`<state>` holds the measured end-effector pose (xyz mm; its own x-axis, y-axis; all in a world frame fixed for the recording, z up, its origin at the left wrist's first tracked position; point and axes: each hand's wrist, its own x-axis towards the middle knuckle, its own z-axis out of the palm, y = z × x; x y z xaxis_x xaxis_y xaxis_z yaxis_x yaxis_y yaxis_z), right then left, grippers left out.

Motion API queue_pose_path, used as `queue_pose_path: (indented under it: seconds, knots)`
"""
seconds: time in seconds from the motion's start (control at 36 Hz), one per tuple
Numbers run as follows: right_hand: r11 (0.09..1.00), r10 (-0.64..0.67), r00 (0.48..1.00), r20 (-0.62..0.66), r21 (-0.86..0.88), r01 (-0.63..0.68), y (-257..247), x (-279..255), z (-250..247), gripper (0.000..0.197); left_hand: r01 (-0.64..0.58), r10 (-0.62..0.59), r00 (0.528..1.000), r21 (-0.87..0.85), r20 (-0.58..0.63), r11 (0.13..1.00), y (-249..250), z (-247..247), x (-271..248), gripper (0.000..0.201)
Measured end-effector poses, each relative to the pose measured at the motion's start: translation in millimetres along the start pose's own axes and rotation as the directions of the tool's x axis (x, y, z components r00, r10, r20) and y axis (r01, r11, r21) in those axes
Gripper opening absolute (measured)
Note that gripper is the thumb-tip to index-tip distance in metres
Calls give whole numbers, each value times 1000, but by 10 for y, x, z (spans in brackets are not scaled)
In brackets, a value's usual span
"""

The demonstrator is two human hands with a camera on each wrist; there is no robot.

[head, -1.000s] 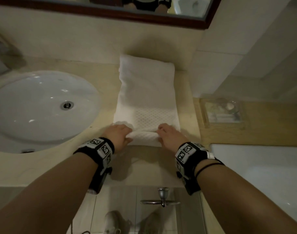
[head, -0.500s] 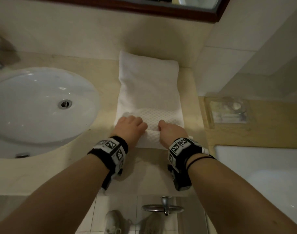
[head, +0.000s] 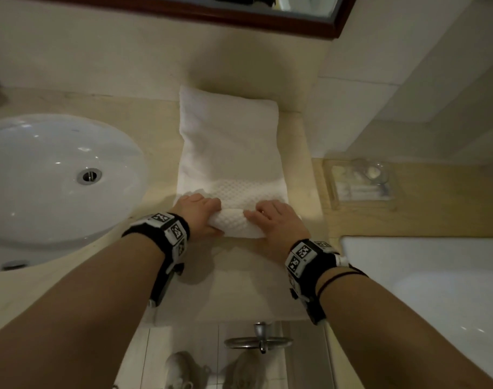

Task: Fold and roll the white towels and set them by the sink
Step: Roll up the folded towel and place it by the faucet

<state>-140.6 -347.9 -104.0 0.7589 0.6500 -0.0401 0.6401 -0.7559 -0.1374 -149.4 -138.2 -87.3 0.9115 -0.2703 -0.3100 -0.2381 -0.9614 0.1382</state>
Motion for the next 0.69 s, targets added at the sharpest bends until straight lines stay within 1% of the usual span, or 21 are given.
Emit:
queue_pose_path:
  seconds: [0.03, 0.06, 0.08, 0.11, 0.14, 0.17, 0.22, 0.28, 0.33, 0.36, 0.39, 0.42, 0.44, 0.47, 0.5, 0.53, 0.56, 0.58, 0.64, 0.67, 0.69]
  knots:
    - [1000, -1, 1000, -1, -1, 1, -7, 5, -25, 74, -8, 8, 1000, 5, -19, 1000, -6, 14, -11, 56]
    - [1000, -14, 1000, -10, 3, 14, -24, 34, -82, 67, -6, 7, 999, 16, -36, 1000, -12, 29, -24, 60]
    - [1000, -1, 1000, 25, 20, 0, -45, 86, -156, 58, 6, -5, 999, 21, -49, 1000, -8, 46, -46, 64]
    - [1000, 23, 993, 117, 15, -25, -53, 137, -215, 50, 17, -16, 999, 31, -50, 999, 2, 59, -82, 68]
    - [998, 63, 975, 211, 17, -68, -34, 174, -247, 47, 16, -14, 999, 54, -45, 998, 11, 64, -115, 73]
    - [995, 93, 959, 269, 19, -102, -22, 210, -301, 47, 11, -8, 999, 87, -33, 996, 19, 82, -146, 77]
    - [994, 101, 945, 311, 16, -111, -13, 274, -400, 47, -14, 12, 1000, 175, 11, 984, 36, 113, -211, 82]
    - [990, 112, 912, 394, 37, -137, -6, 325, -452, 45, -25, 19, 999, 237, 29, 971, 47, 117, -263, 79]
    - [981, 124, 871, 475, 70, -179, -15, 329, -442, 44, -53, 52, 999, 253, 12, 966, 55, 128, -318, 81]
    - [975, 133, 865, 484, 94, -203, -30, 324, -431, 40, -66, 68, 998, 261, 1, 963, 49, 106, -339, 85]
    - [968, 132, 863, 487, 123, -218, -57, 312, -424, 33, -80, 94, 995, 257, -41, 963, 13, 131, -345, 89]
    - [966, 128, 862, 490, 136, -220, -80, 294, -402, 26, -110, 128, 989, 219, -72, 970, -26, 166, -336, 90]
    - [974, 124, 866, 485, 108, -200, -108, 277, -392, 24, -142, 162, 982, 190, -97, 971, -54, 186, -315, 88]
    - [988, 120, 877, 466, 32, -152, -138, 257, -386, 27, -176, 194, 976, 175, -95, 969, -51, 153, -305, 84]
    - [993, 116, 895, 430, -64, -98, -157, 229, -376, 34, -176, 186, 981, 130, -64, 976, -39, 92, -303, 76]
    - [990, 114, 917, 381, -122, -73, -162, 190, -343, 43, -139, 142, 990, 82, -24, 987, -22, 38, -291, 67]
    - [990, 115, 936, 333, -115, -81, -190, 139, -318, 52, -103, 101, 995, 65, 20, 993, -19, 10, -273, 60]
    - [993, 111, 947, 301, -72, -94, -222, 76, -289, 61, -76, 75, 997, 15, 21, 997, -21, -20, -248, 56]
    - [998, 66, 962, 265, -2, -68, -295, -32, -193, 78, -13, 20, 998, -117, 56, 993, 6, -108, -215, 52]
    - [999, 51, 965, 258, -1, -52, -332, -76, -145, 82, 25, -10, 996, -167, 91, 986, 5, -123, -203, 50]
    - [998, 58, 964, 259, -10, -57, -361, -111, -106, 81, 52, -27, 992, -200, 126, 978, 7, -127, -189, 49]
